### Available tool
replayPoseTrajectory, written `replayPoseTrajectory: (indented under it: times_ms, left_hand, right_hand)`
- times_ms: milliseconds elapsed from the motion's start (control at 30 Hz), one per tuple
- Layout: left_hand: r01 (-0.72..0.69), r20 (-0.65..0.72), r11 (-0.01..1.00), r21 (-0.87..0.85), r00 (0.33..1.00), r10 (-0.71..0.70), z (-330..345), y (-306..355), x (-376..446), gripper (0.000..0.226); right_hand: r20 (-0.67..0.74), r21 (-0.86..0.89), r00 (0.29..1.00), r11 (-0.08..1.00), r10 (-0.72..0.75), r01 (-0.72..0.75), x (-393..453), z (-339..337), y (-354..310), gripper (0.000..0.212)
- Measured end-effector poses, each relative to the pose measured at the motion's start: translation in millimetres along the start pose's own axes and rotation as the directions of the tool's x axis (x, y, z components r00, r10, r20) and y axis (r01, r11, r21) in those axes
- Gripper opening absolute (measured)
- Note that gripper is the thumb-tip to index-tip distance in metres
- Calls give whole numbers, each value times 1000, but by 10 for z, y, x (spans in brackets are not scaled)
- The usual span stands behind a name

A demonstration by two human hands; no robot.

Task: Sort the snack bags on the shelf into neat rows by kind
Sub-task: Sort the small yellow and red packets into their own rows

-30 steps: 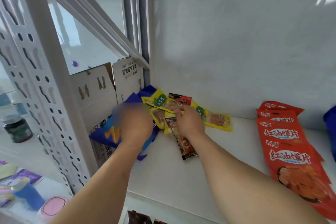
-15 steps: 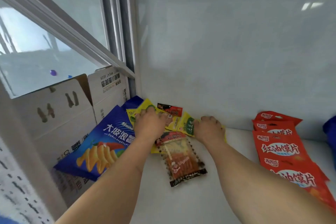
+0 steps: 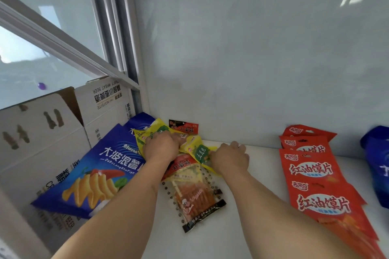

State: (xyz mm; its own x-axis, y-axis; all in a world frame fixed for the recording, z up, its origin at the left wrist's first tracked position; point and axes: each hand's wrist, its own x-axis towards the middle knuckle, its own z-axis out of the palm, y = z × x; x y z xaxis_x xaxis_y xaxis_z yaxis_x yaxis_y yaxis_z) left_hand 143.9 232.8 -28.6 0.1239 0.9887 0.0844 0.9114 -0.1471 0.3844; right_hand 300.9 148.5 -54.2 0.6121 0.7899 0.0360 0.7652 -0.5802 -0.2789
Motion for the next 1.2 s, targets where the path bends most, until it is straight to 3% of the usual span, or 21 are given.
replayPoseTrajectory:
  times_ms: [100,267,400,533,733,800,933,1033,1133,1200]
  left_hand:
    - [32,-41,999,43,999,-31,4,7,-16,66]
    - [68,-131,956,286,991,-31,-33,-25,-89,87]
    - [78,-62,915,395,996,-59,-80,-81,-81,79]
    - [81,40,925,372,994,-103,-71,-106,-62,79]
    - [11,88,965,262,995,-36,-103,-224,-19,101]
    - [-24,62,967,252,998,9,-99,-249,-19,90]
    - [-122,-65,967,223,988,140,-112,-274,-37,51]
    - [-156,-80,964,215,981,177,-126,-261,-40,30]
    - [-143,-40,961,238,987,156,-126,-239,-30,31]
    - [-134,-10,961,243,990,141,-110,-226,-37,43]
  right_hand:
    - [9,63,999,997,34,-35,-51,2,18,48]
    - [16,174,998,983,62,-64,-97,5,77,53]
    - [18,195,997,978,72,-74,-198,1,44,64]
    - [74,212,994,972,84,-98,-313,-48,-2,72]
    - [113,203,984,966,137,-158,-469,-100,22,47]
    - [115,227,978,954,175,-197,-520,-99,26,34]
    - [85,276,964,924,250,-264,-643,-113,36,27]
    - [66,305,956,907,285,-291,-727,-137,54,25]
    - [47,303,954,906,296,-296,-809,-157,89,33]
    - [31,275,953,914,300,-297,-862,-162,110,32]
